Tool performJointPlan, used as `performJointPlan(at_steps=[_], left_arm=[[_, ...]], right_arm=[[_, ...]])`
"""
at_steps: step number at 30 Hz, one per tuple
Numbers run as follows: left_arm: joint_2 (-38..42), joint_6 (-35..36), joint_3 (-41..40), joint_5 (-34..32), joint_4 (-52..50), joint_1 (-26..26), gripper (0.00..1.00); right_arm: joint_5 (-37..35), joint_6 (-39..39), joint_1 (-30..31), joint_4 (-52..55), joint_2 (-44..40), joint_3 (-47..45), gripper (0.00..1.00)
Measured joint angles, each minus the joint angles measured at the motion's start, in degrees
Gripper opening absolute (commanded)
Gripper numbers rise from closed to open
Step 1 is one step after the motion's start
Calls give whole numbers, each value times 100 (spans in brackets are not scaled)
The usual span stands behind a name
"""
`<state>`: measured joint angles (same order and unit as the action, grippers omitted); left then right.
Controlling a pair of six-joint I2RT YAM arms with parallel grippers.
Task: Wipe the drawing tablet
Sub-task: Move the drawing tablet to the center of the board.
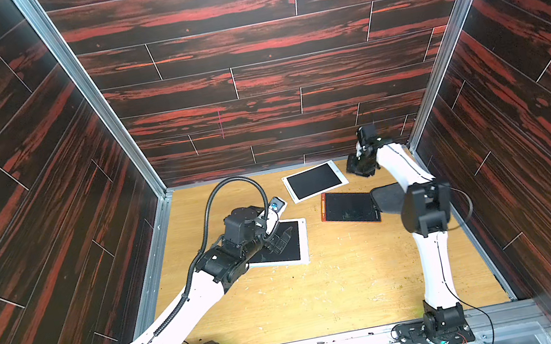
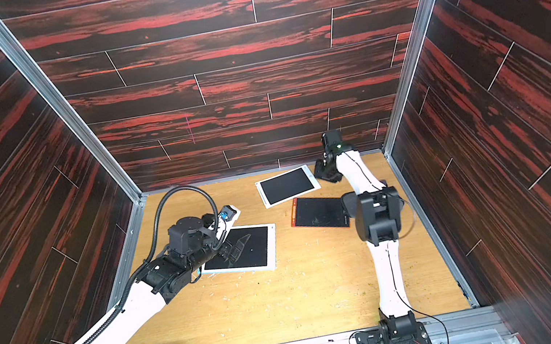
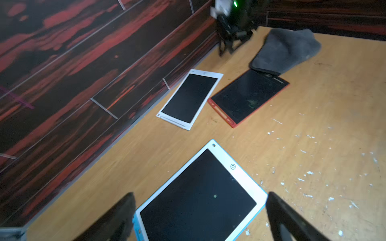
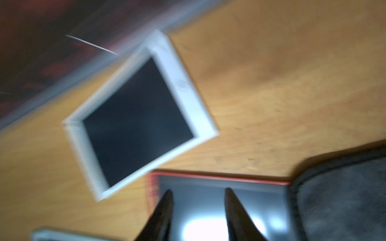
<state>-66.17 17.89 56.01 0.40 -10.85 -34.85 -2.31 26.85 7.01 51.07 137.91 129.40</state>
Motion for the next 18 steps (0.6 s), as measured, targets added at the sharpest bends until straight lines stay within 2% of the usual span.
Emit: performJointPlan(at_steps=[3,4,10,18], left_arm=[[155,-46,-57,-153,96,2,100],[197,-61,-74,-199,111,0,100],[214,-142,-74,-267,155,0,100],[214,-144,-74,-289,166,0,100]], right_arm=[[-348,28,-17,326,267,229,21],[-446,26,-24,422,341,348,20],[-748,-17,-26,627,625,850,20],[-739,-105,13,682,911,658,20]])
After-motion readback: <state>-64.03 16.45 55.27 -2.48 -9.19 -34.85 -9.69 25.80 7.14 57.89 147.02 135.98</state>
